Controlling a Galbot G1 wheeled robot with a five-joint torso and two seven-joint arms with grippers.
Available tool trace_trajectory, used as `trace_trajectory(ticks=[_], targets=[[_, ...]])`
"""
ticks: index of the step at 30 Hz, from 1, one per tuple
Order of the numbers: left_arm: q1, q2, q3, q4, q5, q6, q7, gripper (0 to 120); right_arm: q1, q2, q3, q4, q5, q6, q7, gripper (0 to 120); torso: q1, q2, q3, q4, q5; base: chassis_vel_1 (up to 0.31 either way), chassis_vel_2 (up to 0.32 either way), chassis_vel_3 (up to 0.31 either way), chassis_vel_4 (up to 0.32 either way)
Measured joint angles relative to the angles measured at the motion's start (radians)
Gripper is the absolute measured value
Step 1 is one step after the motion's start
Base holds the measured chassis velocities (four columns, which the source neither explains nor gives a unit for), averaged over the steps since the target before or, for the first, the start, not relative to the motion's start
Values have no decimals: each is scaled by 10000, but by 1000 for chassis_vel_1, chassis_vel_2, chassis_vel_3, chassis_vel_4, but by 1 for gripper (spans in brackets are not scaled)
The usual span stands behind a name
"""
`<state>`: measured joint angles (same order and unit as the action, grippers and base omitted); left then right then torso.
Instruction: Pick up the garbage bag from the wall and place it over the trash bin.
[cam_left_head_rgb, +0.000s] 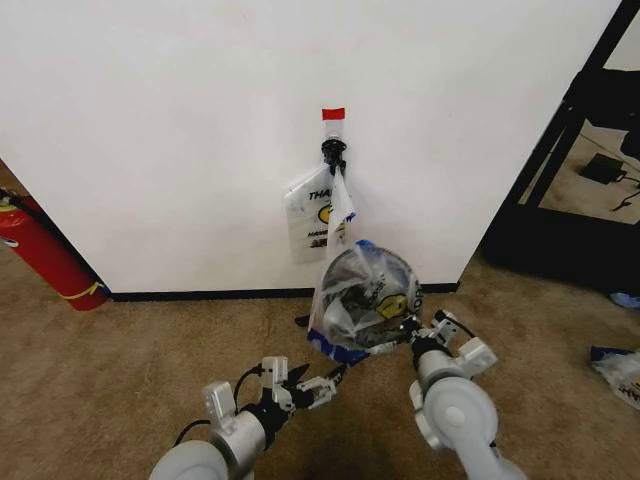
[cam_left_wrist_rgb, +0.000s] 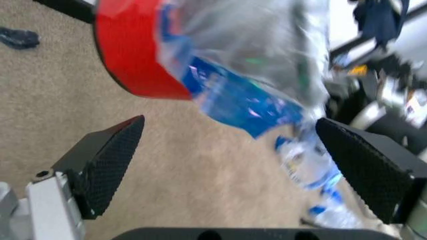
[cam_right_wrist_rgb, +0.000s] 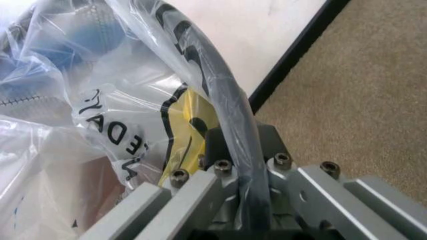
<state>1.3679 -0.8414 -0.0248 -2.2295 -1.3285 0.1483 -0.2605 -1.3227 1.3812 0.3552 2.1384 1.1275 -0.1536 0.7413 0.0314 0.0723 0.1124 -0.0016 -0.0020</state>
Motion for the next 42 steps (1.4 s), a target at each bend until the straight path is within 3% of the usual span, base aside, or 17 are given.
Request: trace_trajectory(ticks=[7,16,27,30,37,42], targets=[[-169,-243,-72,172,-1147,-328,282,100,-300,785,505,558,740,-119,754,0,0,0,0,1,0,0,0,0,0],[-161,-416,494,213,-1023,-440,517,100,-369,1654,356,488,565,-242,1053,0,0,0,0,2,1,0,0,0,0],[-388,-978,836,529,-909,-832,550,92,-379,1880,430,417,447,-255,943,0,0,0,0,1,1,0,0,0,0],[-492,-1047,902,575,-891,-934,534,86,-409,1935,406,417,411,-260,900,0,0,0,0,1,1,0,0,0,0],[-602,-649,1176,644,-564,-1012,685,56,-584,2023,407,545,280,-264,867,0,0,0,0,1,1,0,0,0,0],[-627,-669,1318,691,-385,-1116,714,41,-602,2049,423,561,268,-263,865,0,0,0,0,1,1,0,0,0,0]])
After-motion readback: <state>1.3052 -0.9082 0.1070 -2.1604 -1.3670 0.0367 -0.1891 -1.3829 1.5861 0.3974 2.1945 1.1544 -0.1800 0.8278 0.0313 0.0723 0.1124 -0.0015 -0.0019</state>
